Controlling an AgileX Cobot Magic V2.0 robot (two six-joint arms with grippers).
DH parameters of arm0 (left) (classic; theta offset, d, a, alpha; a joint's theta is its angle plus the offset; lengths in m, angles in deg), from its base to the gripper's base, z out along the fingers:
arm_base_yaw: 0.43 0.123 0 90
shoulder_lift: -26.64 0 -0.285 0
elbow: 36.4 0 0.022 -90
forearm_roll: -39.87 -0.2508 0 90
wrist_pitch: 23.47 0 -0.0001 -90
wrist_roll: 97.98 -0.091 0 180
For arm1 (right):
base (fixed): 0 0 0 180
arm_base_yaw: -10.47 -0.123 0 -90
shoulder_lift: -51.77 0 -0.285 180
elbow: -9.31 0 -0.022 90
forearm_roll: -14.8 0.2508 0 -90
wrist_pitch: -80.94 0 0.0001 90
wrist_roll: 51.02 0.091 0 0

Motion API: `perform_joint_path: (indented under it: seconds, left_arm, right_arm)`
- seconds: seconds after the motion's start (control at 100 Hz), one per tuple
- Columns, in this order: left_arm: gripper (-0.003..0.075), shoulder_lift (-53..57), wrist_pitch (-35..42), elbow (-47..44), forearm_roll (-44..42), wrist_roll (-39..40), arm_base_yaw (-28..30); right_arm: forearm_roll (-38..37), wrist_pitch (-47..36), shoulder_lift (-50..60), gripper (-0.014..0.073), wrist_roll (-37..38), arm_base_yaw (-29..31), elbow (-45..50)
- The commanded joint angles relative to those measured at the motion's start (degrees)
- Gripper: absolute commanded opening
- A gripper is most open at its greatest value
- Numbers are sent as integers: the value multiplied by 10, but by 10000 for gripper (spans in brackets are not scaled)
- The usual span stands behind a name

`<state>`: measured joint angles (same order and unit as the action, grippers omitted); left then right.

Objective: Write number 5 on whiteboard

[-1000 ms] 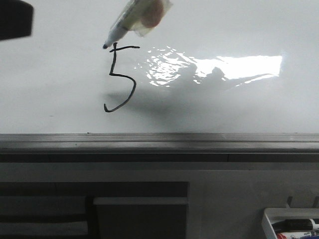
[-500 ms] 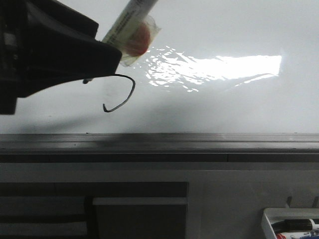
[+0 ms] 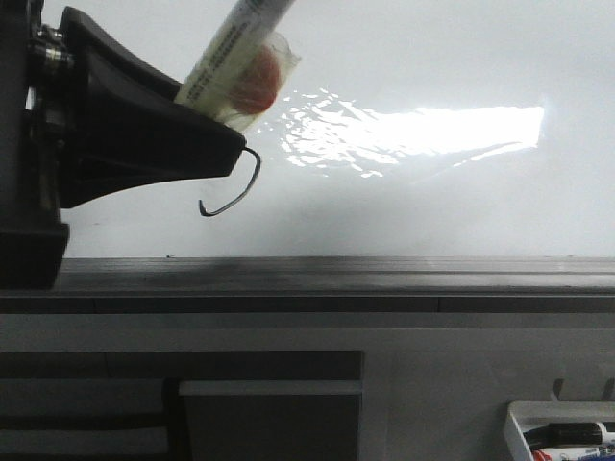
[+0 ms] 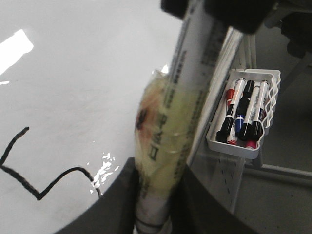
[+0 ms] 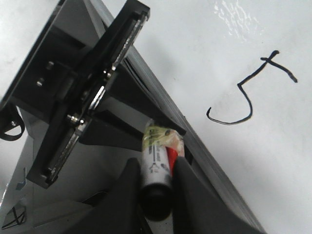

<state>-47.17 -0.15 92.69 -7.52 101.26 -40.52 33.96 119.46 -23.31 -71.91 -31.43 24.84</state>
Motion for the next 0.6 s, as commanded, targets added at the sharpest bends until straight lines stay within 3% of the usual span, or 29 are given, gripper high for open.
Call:
perform_joint_path:
  seconds: [0.0, 0.25, 0.3, 0.37, 0.5, 0.55, 0.59]
  left_arm:
    - [-22, 8, 43, 17, 14, 6, -4]
    - [-20, 8, 43, 17, 14, 6, -4]
    - [-20, 8, 44, 17, 14, 6, -4]
    - [-20, 8, 44, 17, 14, 8, -4]
    - [-20, 13, 35, 17, 51, 67, -4]
    - [-20, 16, 15, 17, 99, 99, -4]
    - [-20, 22, -11, 17, 143, 122, -4]
  right_arm:
    - [-1, -21, 10, -61, -7, 0, -18]
    - [-3, -13, 9, -58, -7, 0, -18]
    - [-3, -13, 9, -26, -7, 0, -18]
    - [-3, -16, 4, 111, -7, 2, -18]
    - [-12, -40, 2, 493, -5, 24, -19]
    - [-12, -40, 4, 557, -5, 41, -21]
    - [-12, -38, 9, 559, -3, 57, -21]
